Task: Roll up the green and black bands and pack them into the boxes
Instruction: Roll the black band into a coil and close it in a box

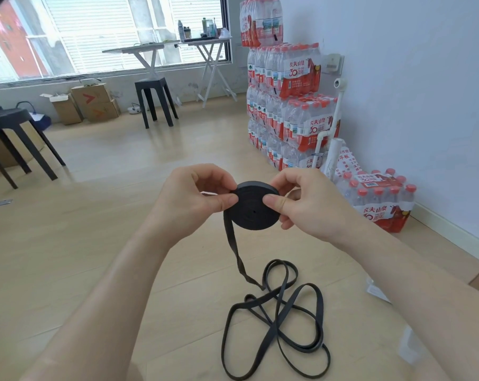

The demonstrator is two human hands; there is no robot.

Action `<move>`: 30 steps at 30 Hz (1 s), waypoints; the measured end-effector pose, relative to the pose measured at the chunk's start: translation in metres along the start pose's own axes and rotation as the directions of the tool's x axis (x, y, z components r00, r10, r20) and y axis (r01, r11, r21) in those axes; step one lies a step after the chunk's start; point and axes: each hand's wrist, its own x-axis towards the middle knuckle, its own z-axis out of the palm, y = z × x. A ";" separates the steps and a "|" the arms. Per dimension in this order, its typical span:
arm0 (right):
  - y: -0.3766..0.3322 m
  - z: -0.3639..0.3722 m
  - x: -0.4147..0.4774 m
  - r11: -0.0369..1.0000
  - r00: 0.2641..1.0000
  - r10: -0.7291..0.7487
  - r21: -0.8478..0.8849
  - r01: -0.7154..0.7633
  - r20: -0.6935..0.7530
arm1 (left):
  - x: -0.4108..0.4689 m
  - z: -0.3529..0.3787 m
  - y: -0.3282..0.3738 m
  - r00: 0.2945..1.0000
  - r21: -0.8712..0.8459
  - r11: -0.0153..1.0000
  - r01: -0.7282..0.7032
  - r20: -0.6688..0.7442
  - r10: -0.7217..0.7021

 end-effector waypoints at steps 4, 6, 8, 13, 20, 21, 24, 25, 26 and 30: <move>0.001 -0.001 0.001 0.994 0.999 0.045 0.102 -0.045 -0.001 | 0.001 0.000 -0.002 0.998 -0.032 0.998 0.055 0.017 -0.055; 0.001 -0.001 0.001 0.989 0.998 0.056 0.138 -0.055 0.000 | 0.001 0.002 -0.001 0.998 -0.057 0.996 0.062 -0.021 -0.063; 0.002 -0.001 0.001 0.976 0.997 0.077 0.207 -0.072 -0.015 | 0.002 0.004 -0.001 0.995 -0.134 0.989 0.064 -0.065 -0.073; 0.005 -0.001 0.003 0.924 0.989 0.143 0.362 -0.124 -0.027 | 0.002 0.011 0.000 0.984 -0.308 0.945 0.107 -0.102 -0.144; 0.003 0.007 0.000 0.771 0.974 0.217 0.602 -0.209 0.061 | -0.001 0.008 0.006 0.989 -0.286 0.949 0.129 -0.035 -0.145; 0.001 0.006 -0.001 0.774 0.970 0.214 0.586 -0.240 0.115 | -0.002 0.006 0.007 0.990 -0.249 0.962 0.112 -0.056 -0.130; -0.007 -0.011 -0.003 0.955 0.972 0.164 0.220 -0.200 0.170 | -0.004 0.002 0.009 0.996 -0.083 0.994 0.064 -0.052 -0.069; -0.008 -0.015 -0.002 0.987 0.982 0.127 0.083 -0.139 0.141 | -0.005 0.002 0.010 0.999 -0.010 0.999 0.044 -0.019 -0.044; -0.010 -0.017 -0.002 0.997 0.990 0.078 -0.011 -0.078 0.115 | -0.007 0.004 0.011 0.999 0.061 0.998 0.023 0.021 -0.025; -0.009 -0.005 -0.005 0.966 0.992 -0.051 -0.246 0.079 0.118 | -0.010 0.016 0.013 0.991 0.269 0.961 -0.061 0.134 0.025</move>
